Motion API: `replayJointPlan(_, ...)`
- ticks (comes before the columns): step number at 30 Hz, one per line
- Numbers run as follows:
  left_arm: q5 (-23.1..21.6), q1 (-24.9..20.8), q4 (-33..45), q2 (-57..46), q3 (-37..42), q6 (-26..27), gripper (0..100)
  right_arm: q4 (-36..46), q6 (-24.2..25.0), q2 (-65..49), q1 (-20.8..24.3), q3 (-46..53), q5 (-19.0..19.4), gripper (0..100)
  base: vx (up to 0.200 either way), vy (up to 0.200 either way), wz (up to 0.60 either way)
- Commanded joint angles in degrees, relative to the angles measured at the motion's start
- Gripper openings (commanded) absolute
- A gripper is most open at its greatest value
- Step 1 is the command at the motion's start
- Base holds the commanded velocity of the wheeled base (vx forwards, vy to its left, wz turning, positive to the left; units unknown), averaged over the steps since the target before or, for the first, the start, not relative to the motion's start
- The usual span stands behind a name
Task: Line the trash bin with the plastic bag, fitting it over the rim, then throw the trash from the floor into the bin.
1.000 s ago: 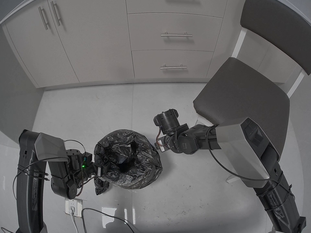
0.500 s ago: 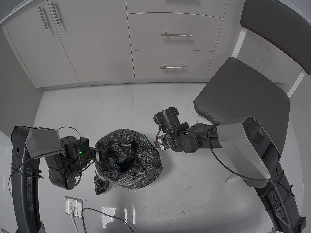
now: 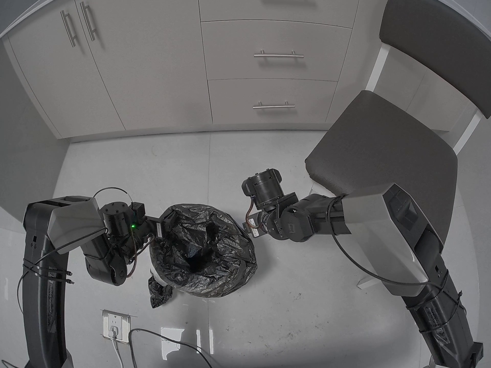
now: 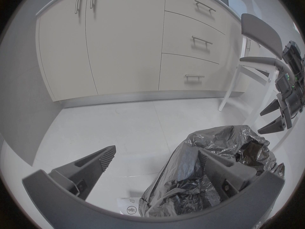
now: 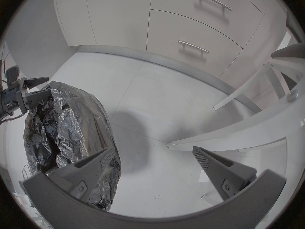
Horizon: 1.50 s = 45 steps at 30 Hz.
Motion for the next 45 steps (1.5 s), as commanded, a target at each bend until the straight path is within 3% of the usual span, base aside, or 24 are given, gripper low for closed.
replayJointPlan(1,0.01,-0.02,-0.17,1.05,-0.26,-0.10,100,0.02,0.00,0.24,0.02,0.01,0.04,100,0.000,0.000,0.00)
replayJointPlan(16,0.27,-0.20,2.47,5.53,-5.35,-0.54,100,-0.16,1.23,0.51,-0.07,0.01,-0.05,100,0.000,0.000,0.00)
replayJointPlan(20,2.73,-0.81,2.56,6.59,-6.58,-0.54,100,-0.16,1.40,0.68,-0.07,0.01,-0.05,100,0.000,0.000,0.00)
replayJointPlan(26,3.00,-1.25,2.56,5.71,-5.09,-0.54,100,-0.16,1.40,0.95,-0.16,0.01,-0.05,100,0.000,0.000,0.00)
replayJointPlan(37,-0.34,-2.13,2.56,-12.93,12.22,-5.55,100,-0.07,1.40,0.86,-0.16,0.01,-0.23,100,0.000,0.000,0.00)
replayJointPlan(45,-1.92,2.61,3.00,-19.61,16.27,-5.64,100,-0.07,1.40,0.33,-0.16,0.01,-0.32,100,0.000,0.000,0.00)
